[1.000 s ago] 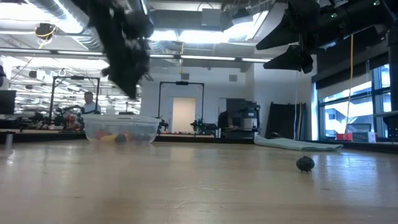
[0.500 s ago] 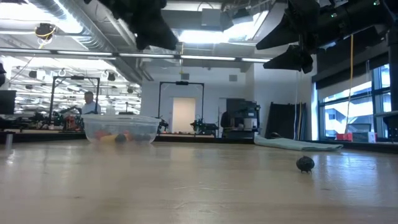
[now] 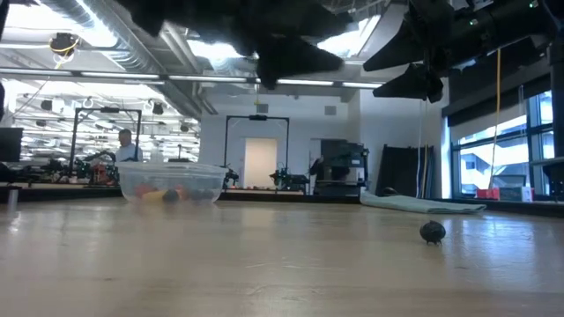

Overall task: Pick and placing Produce into tupperware
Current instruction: Put the blueberry into the transparent bin

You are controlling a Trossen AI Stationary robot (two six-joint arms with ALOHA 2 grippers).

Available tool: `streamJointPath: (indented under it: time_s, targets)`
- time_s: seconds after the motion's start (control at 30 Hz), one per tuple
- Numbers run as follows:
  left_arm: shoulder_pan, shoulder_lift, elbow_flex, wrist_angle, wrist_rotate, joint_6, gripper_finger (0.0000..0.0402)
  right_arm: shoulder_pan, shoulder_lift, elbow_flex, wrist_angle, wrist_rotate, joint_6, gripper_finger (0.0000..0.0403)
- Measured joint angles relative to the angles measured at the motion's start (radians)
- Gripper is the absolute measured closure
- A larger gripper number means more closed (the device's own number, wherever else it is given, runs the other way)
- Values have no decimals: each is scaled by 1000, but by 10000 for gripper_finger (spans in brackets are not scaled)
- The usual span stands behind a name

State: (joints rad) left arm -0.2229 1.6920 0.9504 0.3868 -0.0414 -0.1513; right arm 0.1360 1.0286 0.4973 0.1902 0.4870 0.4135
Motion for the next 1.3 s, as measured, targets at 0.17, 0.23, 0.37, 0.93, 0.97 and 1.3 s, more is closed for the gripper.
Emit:
streamJointPath:
  time_s: [0.17, 0.23, 0.37, 0.93, 0.97, 1.3]
  targets:
    - [-18, 185, 0, 223, 29, -27, 172, 0, 0, 0, 0, 0, -6, 64]
    - [-23, 253, 0, 313, 47, -17, 180, 0, 0, 0, -1, 0, -20, 64]
    - [-48, 372, 0, 514, 51, 12, 199, 0, 0, 0, -1, 0, -30, 64]
    - [-73, 581, 237, 368, -30, 4, 234, 0, 0, 0, -3, -38, 0, 64]
    - [-72, 581, 238, 357, -33, 4, 234, 0, 0, 0, -3, -39, 1, 64]
    - [-75, 579, 241, 225, -62, 8, 237, 0, 0, 0, -9, -40, -1, 64]
